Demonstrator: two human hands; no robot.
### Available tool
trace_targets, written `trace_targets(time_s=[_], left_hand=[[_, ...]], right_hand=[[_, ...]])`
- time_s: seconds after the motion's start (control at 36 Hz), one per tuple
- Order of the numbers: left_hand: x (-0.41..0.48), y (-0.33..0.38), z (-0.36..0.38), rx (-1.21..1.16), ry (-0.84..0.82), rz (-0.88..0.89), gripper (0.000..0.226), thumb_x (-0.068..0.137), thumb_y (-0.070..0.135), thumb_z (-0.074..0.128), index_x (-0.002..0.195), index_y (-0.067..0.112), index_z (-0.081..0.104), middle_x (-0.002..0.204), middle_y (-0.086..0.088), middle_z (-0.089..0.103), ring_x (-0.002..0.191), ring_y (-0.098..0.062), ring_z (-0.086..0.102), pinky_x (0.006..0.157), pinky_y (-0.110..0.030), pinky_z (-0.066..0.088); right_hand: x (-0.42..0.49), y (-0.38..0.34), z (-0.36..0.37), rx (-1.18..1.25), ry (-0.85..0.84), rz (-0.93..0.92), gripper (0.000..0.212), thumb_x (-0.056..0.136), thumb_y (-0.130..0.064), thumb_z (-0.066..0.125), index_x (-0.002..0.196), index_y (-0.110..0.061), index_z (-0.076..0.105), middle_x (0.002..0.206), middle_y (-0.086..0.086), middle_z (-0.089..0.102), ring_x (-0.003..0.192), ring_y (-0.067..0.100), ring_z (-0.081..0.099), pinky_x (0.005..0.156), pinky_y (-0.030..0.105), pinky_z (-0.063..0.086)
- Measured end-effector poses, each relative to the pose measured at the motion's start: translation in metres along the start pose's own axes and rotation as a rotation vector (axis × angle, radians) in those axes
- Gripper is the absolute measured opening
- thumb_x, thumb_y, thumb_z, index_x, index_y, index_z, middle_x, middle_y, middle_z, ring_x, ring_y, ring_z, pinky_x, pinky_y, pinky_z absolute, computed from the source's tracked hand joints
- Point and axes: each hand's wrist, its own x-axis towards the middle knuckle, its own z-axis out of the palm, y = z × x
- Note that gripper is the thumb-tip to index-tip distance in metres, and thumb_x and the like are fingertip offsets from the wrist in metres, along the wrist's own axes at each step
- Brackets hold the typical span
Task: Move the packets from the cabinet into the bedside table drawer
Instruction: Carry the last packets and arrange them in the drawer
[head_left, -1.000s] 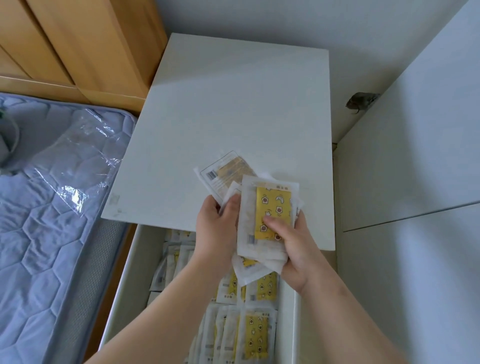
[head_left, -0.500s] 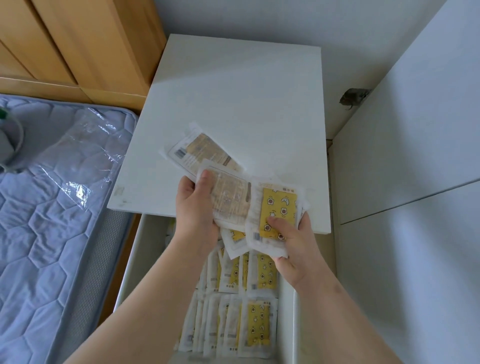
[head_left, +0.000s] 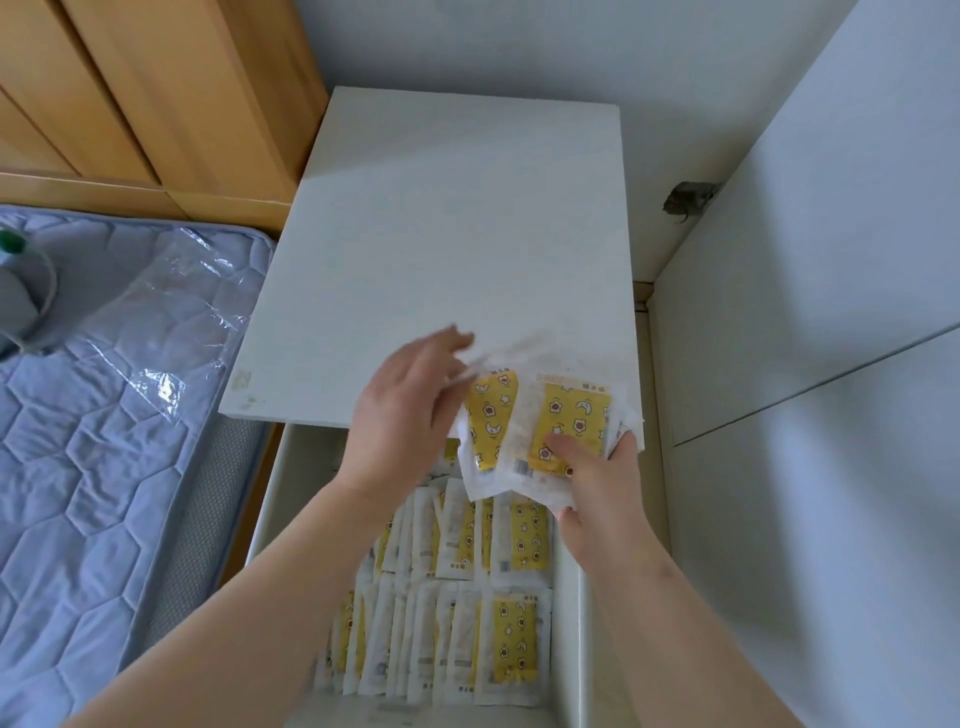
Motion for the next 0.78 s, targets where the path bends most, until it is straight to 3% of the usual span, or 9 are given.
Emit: trace_targets(time_s=[0.06, 0.17, 0.28, 0.39, 0.44, 0.56, 0.64, 0.69, 0.78], left_hand=[[-0.009, -0.012, 0.004, 0.098, -0.149, 0.136, 0.023, 0.085, 0.017, 0.046, 0.086, 0.004, 0.065, 0.105, -0.006, 0.07, 0.106, -0.026, 0.064, 0.098, -0.049, 0.037], [-0.024, -0.026, 0.011, 0.122, -0.382, 0.048, 0.018, 0.085, 0.013, 0.049, 0.083, 0.006, 0.065, 0.113, 0.001, 0.068, 0.124, -0.03, 0.052, 0.106, -0.054, 0.028], [-0.032, -0.03, 0.012, 0.004, -0.377, -0.175, 0.015, 0.082, -0.006, 0.057, 0.088, 0.005, 0.065, 0.128, 0.011, 0.053, 0.141, -0.019, 0.022, 0.115, -0.047, 0.019], [-0.032, -0.024, 0.014, 0.038, -0.435, -0.251, 0.019, 0.085, -0.001, 0.055, 0.097, 0.009, 0.066, 0.144, 0.01, 0.04, 0.146, -0.02, 0.003, 0.118, -0.043, 0.01], [-0.031, -0.021, 0.014, 0.043, -0.458, -0.29, 0.018, 0.087, 0.001, 0.054, 0.097, 0.011, 0.066, 0.148, 0.009, 0.035, 0.147, -0.022, -0.001, 0.117, -0.038, 0.007], [-0.027, -0.014, 0.012, -0.045, -0.481, -0.323, 0.017, 0.087, -0.001, 0.052, 0.093, 0.011, 0.063, 0.145, 0.011, 0.037, 0.146, -0.014, 0.003, 0.113, -0.021, 0.004], [-0.027, -0.007, 0.013, -0.212, -0.407, -0.467, 0.021, 0.083, 0.001, 0.052, 0.084, 0.019, 0.064, 0.129, 0.022, 0.043, 0.14, -0.006, 0.019, 0.117, -0.029, 0.015], [-0.027, -0.003, 0.014, -0.379, -0.208, -0.645, 0.018, 0.082, 0.011, 0.054, 0.077, 0.025, 0.063, 0.118, 0.025, 0.052, 0.126, -0.006, 0.04, 0.11, -0.04, 0.031], [-0.027, -0.003, 0.02, -0.26, 0.031, -0.795, 0.012, 0.085, 0.02, 0.065, 0.096, 0.022, 0.06, 0.128, 0.013, 0.048, 0.125, -0.016, 0.039, 0.104, -0.034, 0.033]], right_hand=[[0.0, -0.002, -0.001, -0.002, -0.013, 0.016, 0.032, 0.086, 0.003, 0.057, 0.094, -0.026, 0.047, 0.101, -0.001, 0.059, 0.09, 0.02, 0.061, 0.08, 0.038, 0.052], [0.0, -0.004, -0.002, -0.038, -0.013, 0.022, 0.028, 0.091, 0.001, 0.047, 0.093, -0.026, 0.046, 0.093, -0.002, 0.058, 0.08, 0.018, 0.059, 0.072, 0.036, 0.048], [0.0, -0.007, -0.003, -0.014, -0.031, 0.065, 0.027, 0.087, 0.001, 0.05, 0.092, -0.025, 0.047, 0.094, 0.0, 0.061, 0.083, 0.025, 0.063, 0.082, 0.047, 0.051], [0.002, -0.012, -0.002, 0.047, -0.038, 0.142, 0.011, 0.089, -0.022, 0.053, 0.099, -0.026, 0.051, 0.102, 0.006, 0.062, 0.083, 0.029, 0.064, 0.078, 0.046, 0.051], [0.004, -0.013, -0.001, 0.008, -0.055, 0.118, 0.022, 0.087, -0.032, 0.061, 0.105, -0.028, 0.049, 0.104, 0.003, 0.063, 0.088, 0.028, 0.065, 0.079, 0.046, 0.052], [0.003, -0.007, 0.002, -0.118, -0.039, 0.025, 0.035, 0.081, -0.011, 0.07, 0.101, -0.025, 0.045, 0.094, -0.001, 0.064, 0.078, 0.018, 0.066, 0.057, 0.031, 0.053], [0.002, -0.002, 0.003, -0.11, -0.014, -0.023, 0.036, 0.08, -0.002, 0.07, 0.095, -0.025, 0.046, 0.091, -0.001, 0.065, 0.076, 0.017, 0.069, 0.053, 0.029, 0.053], [0.001, 0.002, 0.003, -0.088, -0.02, -0.04, 0.036, 0.08, 0.0, 0.07, 0.095, -0.024, 0.047, 0.091, 0.0, 0.066, 0.076, 0.017, 0.07, 0.058, 0.033, 0.056], [-0.001, 0.008, 0.003, -0.085, -0.042, -0.057, 0.036, 0.08, -0.001, 0.069, 0.096, -0.024, 0.047, 0.093, 0.001, 0.067, 0.078, 0.018, 0.07, 0.063, 0.036, 0.058]])
